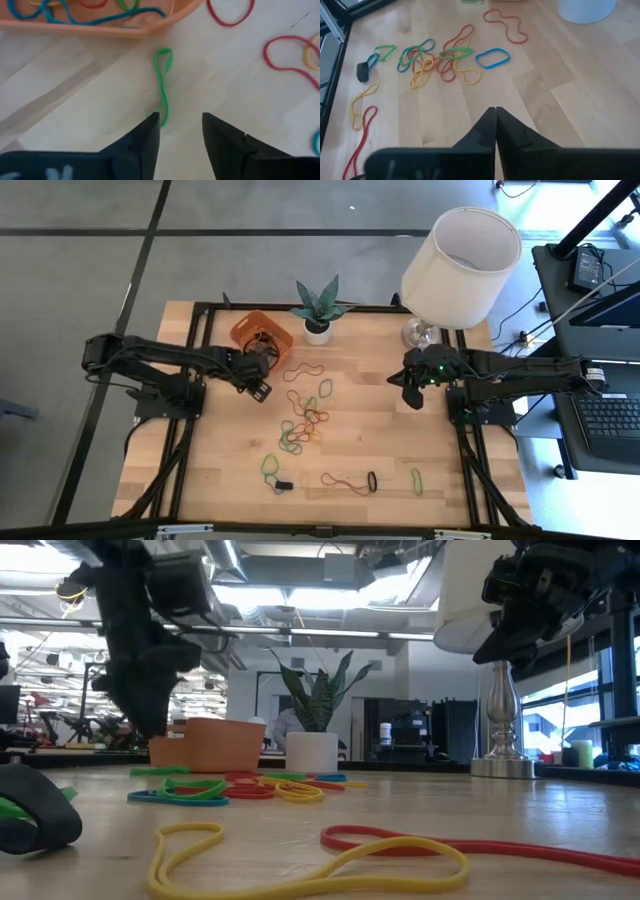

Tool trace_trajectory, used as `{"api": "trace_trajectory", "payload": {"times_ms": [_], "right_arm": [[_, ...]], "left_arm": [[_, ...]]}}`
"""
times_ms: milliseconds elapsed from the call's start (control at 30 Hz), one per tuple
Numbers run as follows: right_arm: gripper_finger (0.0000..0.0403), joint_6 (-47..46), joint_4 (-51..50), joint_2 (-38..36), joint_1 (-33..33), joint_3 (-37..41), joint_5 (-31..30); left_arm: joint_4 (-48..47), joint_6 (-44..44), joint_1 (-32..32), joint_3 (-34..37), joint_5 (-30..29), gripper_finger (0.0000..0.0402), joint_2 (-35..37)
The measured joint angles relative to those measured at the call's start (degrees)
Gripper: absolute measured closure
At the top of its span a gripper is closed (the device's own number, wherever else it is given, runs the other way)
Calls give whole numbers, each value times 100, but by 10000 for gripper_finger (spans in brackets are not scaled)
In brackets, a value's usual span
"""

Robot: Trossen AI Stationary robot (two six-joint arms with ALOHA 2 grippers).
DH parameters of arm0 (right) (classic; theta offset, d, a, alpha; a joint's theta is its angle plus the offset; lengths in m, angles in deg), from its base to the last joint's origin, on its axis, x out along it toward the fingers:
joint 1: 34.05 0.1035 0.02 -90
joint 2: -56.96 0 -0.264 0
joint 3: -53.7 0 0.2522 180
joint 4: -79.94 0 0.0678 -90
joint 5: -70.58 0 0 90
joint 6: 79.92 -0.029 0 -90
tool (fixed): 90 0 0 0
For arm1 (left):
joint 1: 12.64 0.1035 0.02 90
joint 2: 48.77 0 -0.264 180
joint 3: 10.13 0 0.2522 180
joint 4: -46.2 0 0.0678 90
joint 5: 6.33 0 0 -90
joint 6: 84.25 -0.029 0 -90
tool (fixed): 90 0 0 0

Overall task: Pick and place rubber bands into bin
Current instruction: Put the green rubber band into the orange bin

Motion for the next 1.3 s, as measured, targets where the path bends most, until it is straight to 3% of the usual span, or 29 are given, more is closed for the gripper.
{"api": "trace_trajectory", "payload": {"times_ms": [400,567,700,800,967,1133,1300], "right_arm": [[396,-36,182,2,0,0,9],[393,-58,296,4,0,0,7],[390,-69,369,4,0,0,-43],[389,-67,462,4,-2,0,-94],[389,-75,516,4,-23,0,-437],[389,-187,665,5,-100,0,-621],[389,-218,867,4,-194,-2,-629]], "left_arm": [[613,-726,6,366,-177,262,-925],[654,-836,-66,320,-69,310,-1235],[428,-892,-257,192,6,388,-1122],[-85,-915,-399,-98,332,397,-853],[-1013,-1344,-363,-793,213,398,-384],[-1902,-1818,20,-1580,-422,398,-103],[-1913,-3008,1073,-1982,-295,398,-132]]}}
